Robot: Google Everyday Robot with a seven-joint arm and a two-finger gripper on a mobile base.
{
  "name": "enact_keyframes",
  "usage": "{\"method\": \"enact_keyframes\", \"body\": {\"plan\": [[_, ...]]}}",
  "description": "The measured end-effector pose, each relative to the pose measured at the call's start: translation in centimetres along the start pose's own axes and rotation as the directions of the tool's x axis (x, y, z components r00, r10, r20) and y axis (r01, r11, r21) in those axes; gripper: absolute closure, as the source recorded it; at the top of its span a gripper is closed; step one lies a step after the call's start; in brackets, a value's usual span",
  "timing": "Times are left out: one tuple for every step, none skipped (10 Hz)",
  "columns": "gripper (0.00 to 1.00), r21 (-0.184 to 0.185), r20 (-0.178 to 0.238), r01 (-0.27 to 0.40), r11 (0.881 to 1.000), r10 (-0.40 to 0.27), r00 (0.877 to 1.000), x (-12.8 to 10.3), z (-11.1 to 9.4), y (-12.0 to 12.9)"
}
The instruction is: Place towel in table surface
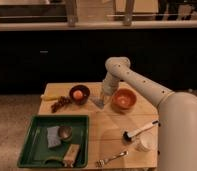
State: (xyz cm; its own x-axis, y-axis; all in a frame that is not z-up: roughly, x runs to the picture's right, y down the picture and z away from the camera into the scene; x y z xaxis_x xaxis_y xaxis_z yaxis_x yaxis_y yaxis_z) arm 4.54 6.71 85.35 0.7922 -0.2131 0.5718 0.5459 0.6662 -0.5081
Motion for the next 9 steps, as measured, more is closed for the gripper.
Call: {"method": "enact_keyframes", "body": {"plan": [[1.00, -0.001, 0.002, 0.000, 1.000, 0.000, 1.000, 0.1, 0.2, 0.0], [1.00, -0.003, 0.005, -0.003, 1.000, 0.003, 1.000, 0.2, 0.3, 0.3], [1.00, -0.004, 0.008, -0.007, 1.000, 0.007, 1.000, 0.5, 0.7, 0.4], [1.00, -0.003, 0.009, -0.008, 1.000, 0.008, 1.000, 0.6, 0.9, 0.5], [1.00, -0.002, 0.011, -0.009, 1.000, 0.009, 1.000, 0.6, 1.0, 0.5], [1.00, -0.005, 0.014, -0.010, 1.000, 0.010, 1.000, 0.8, 1.4, 0.5], [1.00, -0.006, 0.015, -0.009, 1.000, 0.009, 1.000, 0.8, 1.7, 0.5], [1.00, -0.008, 0.016, -0.009, 1.000, 0.009, 1.000, 0.8, 2.0, 0.4], [1.00, -0.006, 0.018, -0.011, 1.000, 0.011, 1.000, 1.0, 2.1, 0.4]]}}
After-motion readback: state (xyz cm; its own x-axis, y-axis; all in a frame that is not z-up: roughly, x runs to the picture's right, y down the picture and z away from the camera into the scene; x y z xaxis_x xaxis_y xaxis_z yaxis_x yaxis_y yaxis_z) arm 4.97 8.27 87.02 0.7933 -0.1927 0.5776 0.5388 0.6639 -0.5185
